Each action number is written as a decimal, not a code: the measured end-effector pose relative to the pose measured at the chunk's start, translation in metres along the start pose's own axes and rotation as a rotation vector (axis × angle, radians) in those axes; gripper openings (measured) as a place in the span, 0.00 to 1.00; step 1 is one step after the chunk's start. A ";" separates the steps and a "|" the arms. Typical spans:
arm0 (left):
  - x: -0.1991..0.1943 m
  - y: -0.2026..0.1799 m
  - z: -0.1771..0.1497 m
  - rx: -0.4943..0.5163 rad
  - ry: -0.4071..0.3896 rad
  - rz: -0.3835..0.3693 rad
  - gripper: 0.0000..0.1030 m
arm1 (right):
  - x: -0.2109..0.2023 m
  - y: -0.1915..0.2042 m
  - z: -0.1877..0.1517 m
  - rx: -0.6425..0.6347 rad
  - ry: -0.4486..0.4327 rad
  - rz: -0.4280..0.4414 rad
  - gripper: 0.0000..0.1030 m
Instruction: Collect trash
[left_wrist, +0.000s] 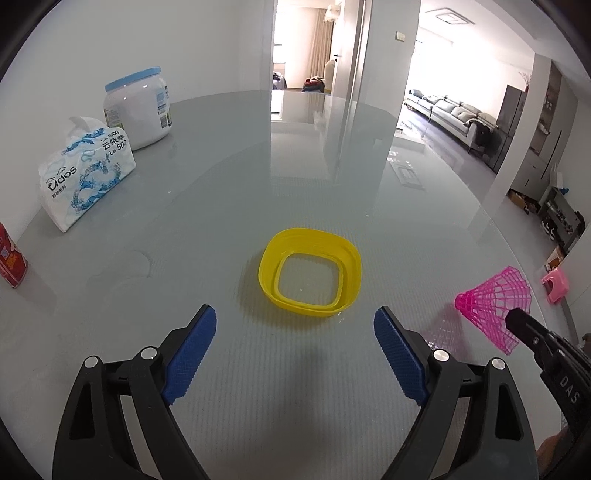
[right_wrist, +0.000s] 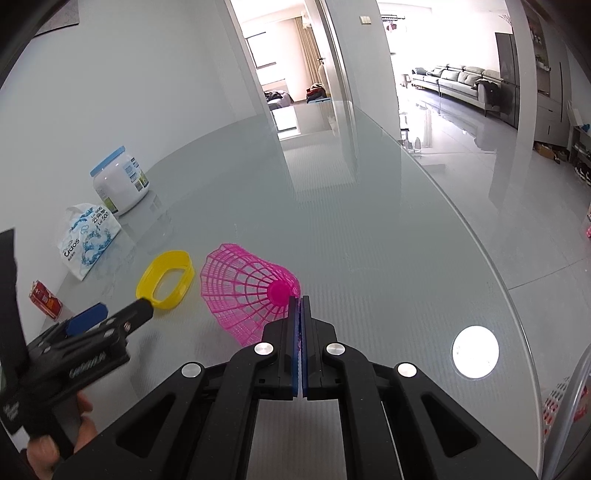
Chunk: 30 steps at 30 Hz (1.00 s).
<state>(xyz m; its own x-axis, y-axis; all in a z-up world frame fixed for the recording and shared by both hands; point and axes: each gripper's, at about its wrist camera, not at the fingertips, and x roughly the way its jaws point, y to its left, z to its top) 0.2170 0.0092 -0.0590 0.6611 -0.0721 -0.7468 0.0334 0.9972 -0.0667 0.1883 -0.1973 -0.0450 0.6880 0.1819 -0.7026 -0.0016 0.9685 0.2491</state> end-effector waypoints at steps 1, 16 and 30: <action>0.003 -0.001 0.002 0.002 0.005 0.003 0.83 | 0.000 0.000 -0.002 -0.001 0.006 -0.002 0.01; 0.047 -0.001 0.022 -0.007 0.109 0.001 0.83 | -0.013 -0.010 -0.025 0.003 0.057 -0.031 0.28; 0.026 0.004 0.018 0.016 0.003 0.049 0.65 | -0.038 0.001 -0.043 0.002 0.000 -0.006 0.66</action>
<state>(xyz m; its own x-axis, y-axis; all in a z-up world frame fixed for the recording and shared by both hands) 0.2481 0.0119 -0.0666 0.6600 -0.0233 -0.7509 0.0129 0.9997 -0.0196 0.1303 -0.1961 -0.0467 0.6877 0.1761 -0.7043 0.0036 0.9693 0.2459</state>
